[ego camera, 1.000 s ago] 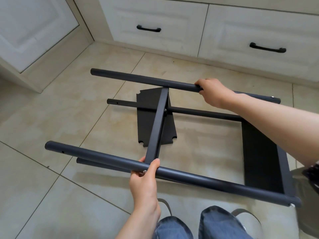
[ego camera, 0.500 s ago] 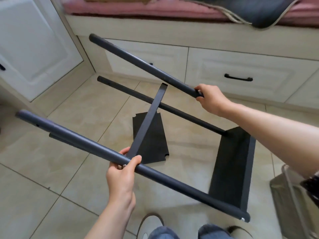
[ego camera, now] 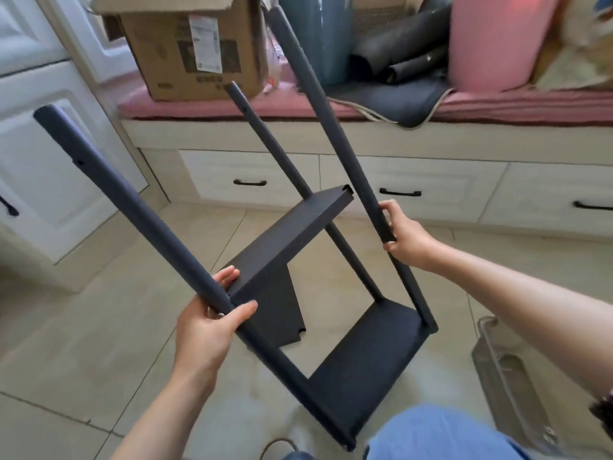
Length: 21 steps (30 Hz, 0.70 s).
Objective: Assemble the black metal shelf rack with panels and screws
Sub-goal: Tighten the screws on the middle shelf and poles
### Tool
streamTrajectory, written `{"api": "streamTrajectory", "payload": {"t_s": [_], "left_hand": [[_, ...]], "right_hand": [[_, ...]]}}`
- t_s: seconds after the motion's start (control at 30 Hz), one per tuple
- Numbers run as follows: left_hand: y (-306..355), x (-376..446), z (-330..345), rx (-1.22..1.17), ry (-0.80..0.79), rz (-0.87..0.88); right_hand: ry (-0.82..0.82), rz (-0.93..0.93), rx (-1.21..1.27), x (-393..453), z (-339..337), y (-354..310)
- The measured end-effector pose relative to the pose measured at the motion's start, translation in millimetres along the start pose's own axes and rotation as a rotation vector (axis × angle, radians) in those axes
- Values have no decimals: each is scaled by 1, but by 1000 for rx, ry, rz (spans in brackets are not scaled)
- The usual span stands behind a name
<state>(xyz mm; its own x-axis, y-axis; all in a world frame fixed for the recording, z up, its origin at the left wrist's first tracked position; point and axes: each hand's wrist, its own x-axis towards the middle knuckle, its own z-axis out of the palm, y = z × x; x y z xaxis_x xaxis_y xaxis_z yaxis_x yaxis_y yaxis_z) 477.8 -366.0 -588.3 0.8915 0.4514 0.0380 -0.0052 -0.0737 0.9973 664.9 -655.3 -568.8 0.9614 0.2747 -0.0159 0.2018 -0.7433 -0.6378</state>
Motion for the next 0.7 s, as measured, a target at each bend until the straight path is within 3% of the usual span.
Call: {"api": "streamTrajectory", "payload": {"t_s": [0.3, 0.7], "left_hand": [[14, 2, 27, 132, -197, 152], [22, 14, 72, 243, -416, 168]], "right_hand": [[64, 104, 102, -56, -21, 56], [147, 212, 219, -120, -28, 112]]}}
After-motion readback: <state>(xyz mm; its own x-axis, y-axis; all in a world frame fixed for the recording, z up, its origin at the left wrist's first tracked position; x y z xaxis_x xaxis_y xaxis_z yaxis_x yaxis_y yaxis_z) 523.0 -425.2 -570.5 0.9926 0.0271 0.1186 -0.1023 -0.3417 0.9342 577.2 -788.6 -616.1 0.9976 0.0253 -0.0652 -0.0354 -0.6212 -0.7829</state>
